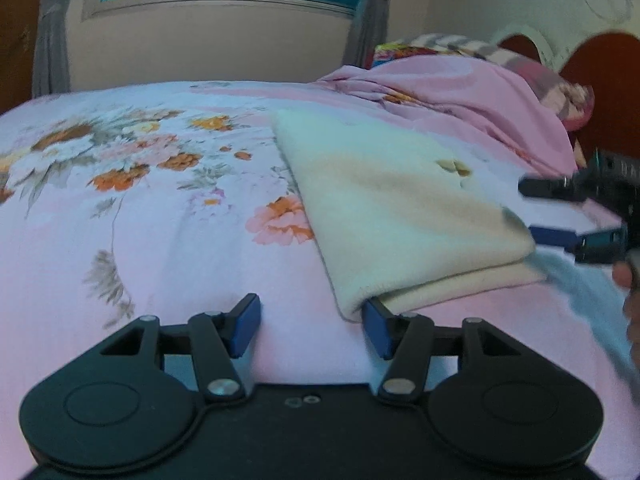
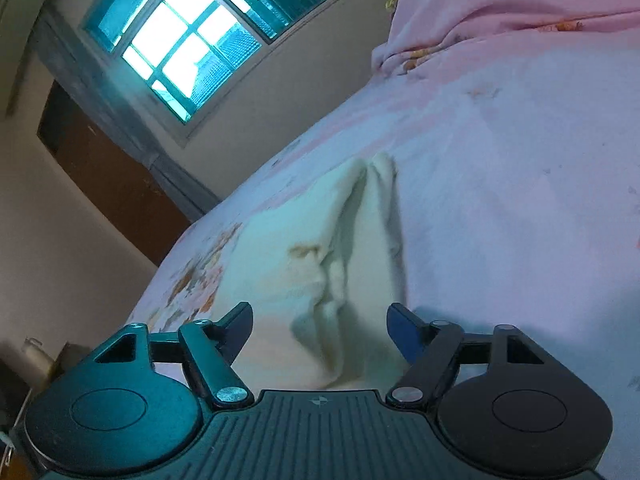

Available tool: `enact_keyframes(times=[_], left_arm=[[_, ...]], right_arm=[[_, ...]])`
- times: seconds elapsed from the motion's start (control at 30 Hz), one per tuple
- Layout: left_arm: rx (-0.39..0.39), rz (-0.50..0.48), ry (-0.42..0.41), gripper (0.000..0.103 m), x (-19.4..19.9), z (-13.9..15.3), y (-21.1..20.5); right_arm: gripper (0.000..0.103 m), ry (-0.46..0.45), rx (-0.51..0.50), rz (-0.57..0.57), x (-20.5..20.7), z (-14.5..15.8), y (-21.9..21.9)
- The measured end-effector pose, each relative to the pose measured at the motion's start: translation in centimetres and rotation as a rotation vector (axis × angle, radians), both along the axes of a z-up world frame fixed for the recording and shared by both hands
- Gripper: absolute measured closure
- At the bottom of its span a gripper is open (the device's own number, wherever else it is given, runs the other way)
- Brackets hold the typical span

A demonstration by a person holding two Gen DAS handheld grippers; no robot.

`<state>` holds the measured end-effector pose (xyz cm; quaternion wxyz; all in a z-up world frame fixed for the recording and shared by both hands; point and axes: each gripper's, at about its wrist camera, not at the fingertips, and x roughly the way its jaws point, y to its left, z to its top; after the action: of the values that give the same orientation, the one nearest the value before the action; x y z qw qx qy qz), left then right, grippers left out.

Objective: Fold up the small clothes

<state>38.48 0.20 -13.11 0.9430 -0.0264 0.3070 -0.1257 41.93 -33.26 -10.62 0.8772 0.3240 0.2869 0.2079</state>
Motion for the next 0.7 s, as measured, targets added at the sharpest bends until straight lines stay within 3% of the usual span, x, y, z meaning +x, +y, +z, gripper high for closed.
enact_keyframes(times=[0.07, 0.23, 0.27, 0.3, 0.4, 0.5, 0.57, 0.63, 0.67, 0.7], left_arm=[[-0.025, 0.002, 0.003, 0.048, -0.1, -0.1, 0.3], [0.001, -0.027, 0.017, 0.047, 0.3, -0.3, -0.3], [0.012, -0.03, 0.029, 0.047, 0.5, -0.3, -0.4], [0.019, -0.031, 0.031, 0.047, 0.6, -0.3, -0.5], [0.03, -0.03, 0.021, 0.047, 0.3, -0.4, -0.8], [0.01, -0.027, 0.014, 0.047, 0.1, -0.5, -0.5], [0.011, -0.028, 0.017, 0.046, 0.2, -0.5, -0.6], [0.018, -0.027, 0.018, 0.046, 0.2, -0.5, -0.7], [0.018, -0.027, 0.019, 0.046, 0.2, -0.5, -0.7], [0.012, -0.027, 0.02, 0.046, 0.2, -0.5, -0.6]], right_arm=[[0.053, 0.019, 0.01, 0.033, -0.1, -0.9, 0.4], [0.054, 0.057, -0.017, 0.051, 2.5, -1.5, 2.1], [0.093, 0.057, -0.017, 0.058, 2.7, -1.4, 2.3], [0.097, 0.05, -0.032, 0.087, 3.0, -1.0, 2.6], [0.097, -0.038, -0.102, 0.092, 1.9, 1.0, 2.7], [0.098, -0.085, -0.089, 0.044, 0.1, 2.2, 1.0], [0.098, -0.051, -0.108, 0.016, -0.1, 0.8, 0.3], [0.097, 0.084, -0.081, 0.055, 1.5, -2.3, 0.3], [0.097, 0.079, -0.065, 0.061, 1.5, -2.6, 0.2], [0.088, 0.058, -0.06, 0.052, 1.3, -2.4, 0.0]])
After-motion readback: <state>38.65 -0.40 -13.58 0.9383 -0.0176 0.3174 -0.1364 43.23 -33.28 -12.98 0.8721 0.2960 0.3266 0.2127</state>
